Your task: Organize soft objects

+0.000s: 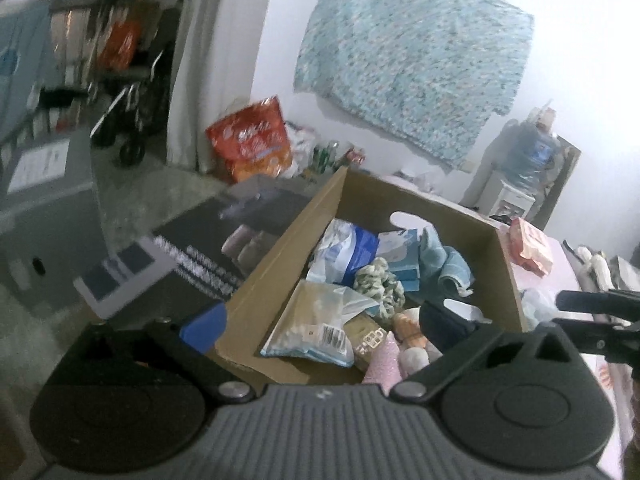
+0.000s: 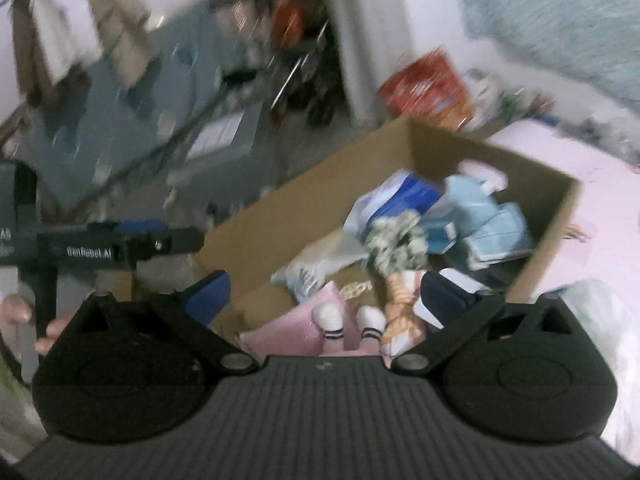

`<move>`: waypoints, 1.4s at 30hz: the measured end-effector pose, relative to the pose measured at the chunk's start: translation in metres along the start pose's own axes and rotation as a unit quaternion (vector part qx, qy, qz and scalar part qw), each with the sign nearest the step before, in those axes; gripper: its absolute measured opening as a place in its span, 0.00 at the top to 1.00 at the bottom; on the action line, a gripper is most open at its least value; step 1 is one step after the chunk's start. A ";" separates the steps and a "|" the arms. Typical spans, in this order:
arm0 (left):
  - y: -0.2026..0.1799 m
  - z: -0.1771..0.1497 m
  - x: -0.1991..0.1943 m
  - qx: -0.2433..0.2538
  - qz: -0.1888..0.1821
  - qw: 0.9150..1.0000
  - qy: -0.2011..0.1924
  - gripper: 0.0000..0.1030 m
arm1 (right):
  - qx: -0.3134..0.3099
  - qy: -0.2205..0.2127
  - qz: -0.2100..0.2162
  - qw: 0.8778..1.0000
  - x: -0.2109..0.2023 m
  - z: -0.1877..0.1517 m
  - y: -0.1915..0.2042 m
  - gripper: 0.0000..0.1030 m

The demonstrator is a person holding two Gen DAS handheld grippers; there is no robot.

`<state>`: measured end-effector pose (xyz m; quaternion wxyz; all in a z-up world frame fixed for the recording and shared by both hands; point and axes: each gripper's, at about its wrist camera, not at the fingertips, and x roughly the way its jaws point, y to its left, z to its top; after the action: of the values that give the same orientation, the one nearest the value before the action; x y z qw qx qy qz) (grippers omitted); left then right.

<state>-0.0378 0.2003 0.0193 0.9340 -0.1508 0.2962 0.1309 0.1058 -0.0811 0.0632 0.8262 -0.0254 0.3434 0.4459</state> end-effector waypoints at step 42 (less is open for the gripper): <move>-0.126 -0.066 -0.025 0.191 -0.101 0.975 0.054 0.00 | 0.107 -0.119 -0.353 0.922 -0.107 -0.174 0.025 0.01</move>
<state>-0.0493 0.0571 0.0083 0.9366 -0.0058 0.3490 -0.0318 -0.0471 -0.2035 -0.0002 0.9627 -0.0031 0.2565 0.0859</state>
